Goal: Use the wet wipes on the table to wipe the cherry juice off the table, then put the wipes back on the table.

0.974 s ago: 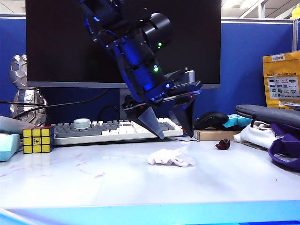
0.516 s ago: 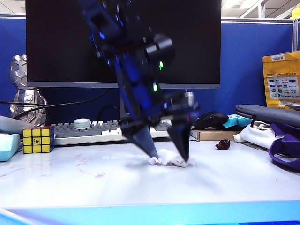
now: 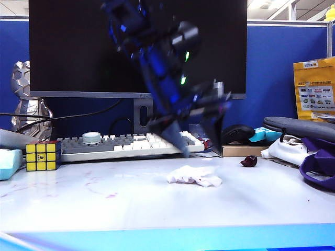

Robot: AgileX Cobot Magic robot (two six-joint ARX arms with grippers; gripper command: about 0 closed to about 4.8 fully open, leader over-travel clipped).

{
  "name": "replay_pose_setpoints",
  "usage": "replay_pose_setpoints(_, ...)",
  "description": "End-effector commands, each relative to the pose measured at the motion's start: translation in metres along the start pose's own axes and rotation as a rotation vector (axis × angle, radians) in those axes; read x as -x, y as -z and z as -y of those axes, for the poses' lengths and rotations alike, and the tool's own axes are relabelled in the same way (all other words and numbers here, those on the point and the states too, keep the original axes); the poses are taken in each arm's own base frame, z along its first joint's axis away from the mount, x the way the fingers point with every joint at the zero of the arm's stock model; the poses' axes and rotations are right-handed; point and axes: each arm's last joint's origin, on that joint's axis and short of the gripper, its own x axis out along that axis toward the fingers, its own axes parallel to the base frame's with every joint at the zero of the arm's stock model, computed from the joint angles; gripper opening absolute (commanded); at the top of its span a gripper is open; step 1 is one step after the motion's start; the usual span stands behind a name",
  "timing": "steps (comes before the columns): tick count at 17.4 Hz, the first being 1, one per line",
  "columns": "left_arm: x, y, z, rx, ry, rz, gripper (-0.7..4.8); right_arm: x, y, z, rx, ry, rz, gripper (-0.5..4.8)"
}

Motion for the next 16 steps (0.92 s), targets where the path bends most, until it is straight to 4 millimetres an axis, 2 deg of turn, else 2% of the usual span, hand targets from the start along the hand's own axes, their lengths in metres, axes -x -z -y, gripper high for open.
replay_pose_setpoints(1,0.005,-0.005,0.002,-0.002,0.008,0.015,3.89,0.0,0.0,0.0,0.002,0.004,0.003,0.0)
replay_pose_setpoints(9,-0.018,0.011,-0.003,0.014,-0.001,-0.112,3.89,0.0,0.0,0.0,0.002,0.004,0.003,0.0)
replay_pose_setpoints(10,-0.02,0.012,-0.003,0.015,-0.001,-0.118,3.39,0.0,0.0,0.0,0.002,0.004,0.003,0.0)
replay_pose_setpoints(11,-0.02,0.012,-0.003,0.015,-0.001,-0.118,2.29,0.0,0.0,0.0,0.002,0.004,0.003,0.0)
replay_pose_setpoints(12,-0.02,0.01,-0.003,0.014,0.0,-0.108,0.57,0.0,0.0,0.0,0.002,0.004,0.003,0.0)
replay_pose_setpoints(13,-0.02,0.01,-0.003,0.014,0.0,-0.105,0.3,0.0,0.0,0.0,0.002,0.004,0.003,0.0)
replay_pose_setpoints(16,-0.02,0.012,-0.003,0.017,-0.001,-0.128,-0.06,0.0,0.0,0.0,0.002,0.004,0.003,0.0)
